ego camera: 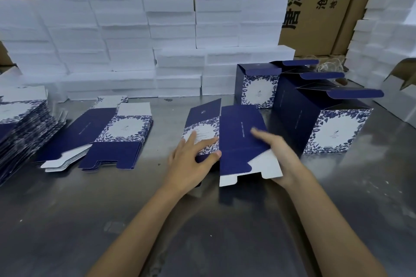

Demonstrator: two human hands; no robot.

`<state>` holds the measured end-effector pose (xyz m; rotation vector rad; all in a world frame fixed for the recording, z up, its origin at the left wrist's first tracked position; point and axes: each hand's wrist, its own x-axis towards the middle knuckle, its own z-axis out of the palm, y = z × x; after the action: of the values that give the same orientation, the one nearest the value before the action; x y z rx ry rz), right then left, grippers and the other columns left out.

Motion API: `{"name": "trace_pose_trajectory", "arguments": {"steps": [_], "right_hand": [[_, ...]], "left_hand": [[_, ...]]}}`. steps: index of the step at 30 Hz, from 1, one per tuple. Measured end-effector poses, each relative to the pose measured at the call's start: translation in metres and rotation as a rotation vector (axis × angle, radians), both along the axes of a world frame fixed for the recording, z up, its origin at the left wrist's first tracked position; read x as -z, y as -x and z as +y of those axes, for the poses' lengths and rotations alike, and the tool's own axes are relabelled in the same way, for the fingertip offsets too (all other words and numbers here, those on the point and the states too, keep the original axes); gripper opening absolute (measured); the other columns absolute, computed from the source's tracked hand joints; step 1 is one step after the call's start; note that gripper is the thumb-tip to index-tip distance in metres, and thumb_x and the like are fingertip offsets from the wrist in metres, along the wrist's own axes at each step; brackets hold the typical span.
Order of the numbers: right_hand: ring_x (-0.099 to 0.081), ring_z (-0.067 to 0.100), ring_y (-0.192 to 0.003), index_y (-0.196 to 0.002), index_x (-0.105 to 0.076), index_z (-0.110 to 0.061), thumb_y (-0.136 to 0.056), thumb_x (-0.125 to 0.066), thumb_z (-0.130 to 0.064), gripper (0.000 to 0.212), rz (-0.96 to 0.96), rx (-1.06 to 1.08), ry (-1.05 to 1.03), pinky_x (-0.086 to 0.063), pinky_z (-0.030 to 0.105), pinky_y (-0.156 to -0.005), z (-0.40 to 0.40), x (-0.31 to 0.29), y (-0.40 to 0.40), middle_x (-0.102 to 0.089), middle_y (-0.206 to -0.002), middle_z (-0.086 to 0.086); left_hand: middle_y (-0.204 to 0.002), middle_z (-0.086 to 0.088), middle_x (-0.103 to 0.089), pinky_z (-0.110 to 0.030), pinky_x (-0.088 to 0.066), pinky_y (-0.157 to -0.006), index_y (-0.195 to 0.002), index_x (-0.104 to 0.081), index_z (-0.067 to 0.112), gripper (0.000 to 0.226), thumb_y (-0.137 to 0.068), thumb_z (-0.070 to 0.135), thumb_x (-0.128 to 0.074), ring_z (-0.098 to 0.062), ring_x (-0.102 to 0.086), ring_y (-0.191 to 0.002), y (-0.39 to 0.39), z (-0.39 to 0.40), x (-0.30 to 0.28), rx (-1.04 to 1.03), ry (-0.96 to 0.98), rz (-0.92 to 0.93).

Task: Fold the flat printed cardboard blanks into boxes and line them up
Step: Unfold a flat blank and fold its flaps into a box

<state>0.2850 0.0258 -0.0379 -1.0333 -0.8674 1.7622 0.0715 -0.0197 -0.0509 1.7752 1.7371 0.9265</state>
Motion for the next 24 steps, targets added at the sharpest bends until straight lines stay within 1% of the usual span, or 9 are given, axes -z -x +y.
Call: {"name": "trace_pose_trajectory", "arguments": {"steps": [3, 5, 8, 10, 11, 13, 17, 21, 24], "right_hand": [[-0.076, 0.033, -0.094, -0.121, -0.069, -0.007, -0.091, -0.069, -0.020, 0.032, -0.067, -0.024, 0.069, -0.064, 0.047, -0.076, 0.001, 0.002, -0.005, -0.076, -0.110, 0.015], [-0.075, 0.032, -0.097, -0.122, -0.068, -0.008, -0.091, -0.066, -0.013, 0.032, 0.008, -0.033, 0.033, -0.063, 0.044, -0.073, 0.001, 0.003, -0.006, -0.075, -0.115, 0.014], [-0.076, 0.030, -0.097, -0.123, -0.067, -0.008, -0.081, -0.069, -0.012, 0.043, 0.091, -0.078, -0.032, -0.063, 0.039, -0.070, -0.001, 0.001, -0.007, -0.074, -0.117, 0.013], [-0.075, 0.030, -0.099, -0.120, -0.069, -0.009, -0.080, -0.070, -0.012, 0.041, 0.113, -0.112, -0.045, -0.062, 0.039, -0.072, -0.002, -0.001, -0.007, -0.074, -0.119, 0.014], [-0.075, 0.030, -0.100, -0.118, -0.072, -0.009, -0.080, -0.070, -0.012, 0.038, 0.114, -0.131, -0.041, -0.062, 0.039, -0.073, -0.003, -0.001, -0.008, -0.073, -0.120, 0.014], [-0.075, 0.030, -0.100, -0.110, -0.078, -0.010, -0.081, -0.070, -0.012, 0.030, 0.099, -0.169, -0.043, -0.062, 0.039, -0.075, -0.005, 0.000, -0.008, -0.073, -0.120, 0.015], [-0.076, 0.026, -0.094, -0.094, -0.083, -0.017, -0.082, -0.072, -0.018, 0.016, 0.065, -0.177, -0.095, -0.061, 0.034, -0.073, -0.008, -0.002, -0.006, -0.077, -0.110, 0.011], [-0.074, 0.025, -0.102, -0.116, -0.075, -0.020, -0.099, -0.062, -0.028, 0.023, 0.024, -0.043, -0.170, -0.061, 0.037, -0.074, -0.004, -0.001, -0.003, -0.075, -0.118, 0.009], [-0.074, 0.026, -0.101, -0.119, -0.071, -0.023, -0.103, -0.056, -0.025, 0.022, -0.050, -0.002, -0.205, -0.060, 0.041, -0.077, -0.003, 0.002, 0.000, -0.076, -0.115, 0.006]], "left_hand": [[-0.164, 0.013, -0.020, -0.040, -0.016, -0.122, -0.129, -0.056, 0.050, 0.041, -0.090, 0.049, -0.066, -0.011, -0.017, -0.152, 0.006, 0.006, 0.002, -0.066, -0.076, -0.029], [-0.152, 0.013, -0.040, -0.031, -0.031, -0.115, -0.138, -0.050, 0.037, 0.055, -0.088, 0.037, -0.073, -0.013, -0.036, -0.143, 0.016, 0.009, -0.002, -0.155, -0.113, -0.231], [-0.129, 0.010, -0.060, -0.034, -0.048, -0.100, -0.148, -0.040, 0.028, 0.082, -0.078, 0.035, -0.083, -0.015, -0.060, -0.121, 0.039, 0.013, -0.010, -0.212, 0.008, -0.585], [-0.120, 0.005, -0.071, -0.036, -0.056, -0.088, -0.142, -0.050, 0.025, 0.088, -0.065, 0.039, -0.089, -0.019, -0.070, -0.107, 0.058, 0.014, -0.011, -0.169, 0.085, -0.785], [-0.114, 0.001, -0.075, -0.035, -0.059, -0.080, -0.137, -0.055, 0.023, 0.086, -0.060, 0.039, -0.090, -0.022, -0.073, -0.102, 0.065, 0.015, -0.011, -0.121, 0.113, -0.860], [-0.114, -0.003, -0.075, -0.033, -0.061, -0.072, -0.132, -0.060, 0.023, 0.077, -0.062, 0.039, -0.090, -0.025, -0.074, -0.100, 0.072, 0.014, -0.009, -0.016, 0.157, -0.886], [-0.116, 0.001, -0.075, -0.045, -0.059, -0.083, -0.111, -0.069, 0.045, 0.043, -0.072, 0.039, -0.086, -0.025, -0.073, -0.102, 0.071, 0.016, -0.006, 0.003, 0.114, -0.876], [-0.116, 0.004, -0.074, -0.047, -0.059, -0.083, -0.115, -0.065, 0.048, 0.039, -0.080, 0.039, -0.081, -0.023, -0.073, -0.102, 0.062, 0.013, -0.008, 0.021, 0.056, -0.824], [-0.108, 0.007, -0.076, -0.040, -0.062, -0.073, -0.108, -0.068, 0.047, 0.024, -0.085, 0.045, -0.075, -0.022, -0.075, -0.096, 0.058, 0.010, -0.012, -0.049, 0.050, -0.826]]}}
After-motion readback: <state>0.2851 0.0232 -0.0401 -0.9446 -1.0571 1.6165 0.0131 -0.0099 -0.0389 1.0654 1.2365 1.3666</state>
